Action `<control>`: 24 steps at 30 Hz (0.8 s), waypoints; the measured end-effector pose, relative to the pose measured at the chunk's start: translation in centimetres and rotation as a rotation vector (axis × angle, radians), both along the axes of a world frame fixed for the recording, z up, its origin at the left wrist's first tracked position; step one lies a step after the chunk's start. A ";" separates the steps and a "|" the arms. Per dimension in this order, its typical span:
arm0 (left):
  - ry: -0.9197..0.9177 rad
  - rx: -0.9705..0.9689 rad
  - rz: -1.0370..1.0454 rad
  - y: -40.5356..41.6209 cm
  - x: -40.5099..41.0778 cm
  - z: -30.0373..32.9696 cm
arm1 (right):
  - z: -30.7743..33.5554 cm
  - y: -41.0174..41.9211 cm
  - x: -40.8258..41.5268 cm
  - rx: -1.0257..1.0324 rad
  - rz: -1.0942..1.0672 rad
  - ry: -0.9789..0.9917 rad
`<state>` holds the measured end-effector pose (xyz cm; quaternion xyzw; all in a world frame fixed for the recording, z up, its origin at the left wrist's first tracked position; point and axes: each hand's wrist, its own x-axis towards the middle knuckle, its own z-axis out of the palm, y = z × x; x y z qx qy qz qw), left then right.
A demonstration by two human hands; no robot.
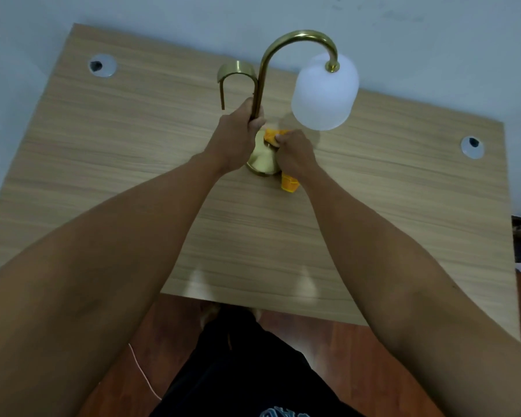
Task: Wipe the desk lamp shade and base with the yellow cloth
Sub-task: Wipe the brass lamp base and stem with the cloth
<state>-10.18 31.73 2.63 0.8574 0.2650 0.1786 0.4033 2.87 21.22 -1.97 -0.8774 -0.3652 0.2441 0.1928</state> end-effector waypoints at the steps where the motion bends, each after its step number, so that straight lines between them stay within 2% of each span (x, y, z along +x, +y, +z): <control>1: 0.002 -0.005 -0.001 -0.1 0.0 0.1 | 0.2 0.0 0.4 -0.043 0.050 -0.038; 6: 0.005 -0.018 0.006 -0.1 -0.1 0.3 | -0.2 -2.8 0.9 -0.056 0.238 -0.004; 10: 0.003 -0.032 0.020 -0.4 -0.1 0.7 | -1.0 -5.1 -1.5 0.155 0.214 -0.039; 13: 0.001 -0.054 0.025 -0.5 0.0 1.0 | -1.3 -4.8 -3.0 0.161 0.155 -0.053; 16: 0.015 -0.080 0.024 -0.4 0.0 1.3 | -1.1 -4.2 -3.6 0.196 0.204 -0.038; 21: 0.030 -0.092 0.024 -0.5 0.0 1.3 | -1.8 -3.7 -3.8 0.162 0.300 -0.199; 24: 0.049 -0.092 0.009 -0.1 0.1 1.5 | -2.5 -3.7 -3.9 0.159 0.349 -0.374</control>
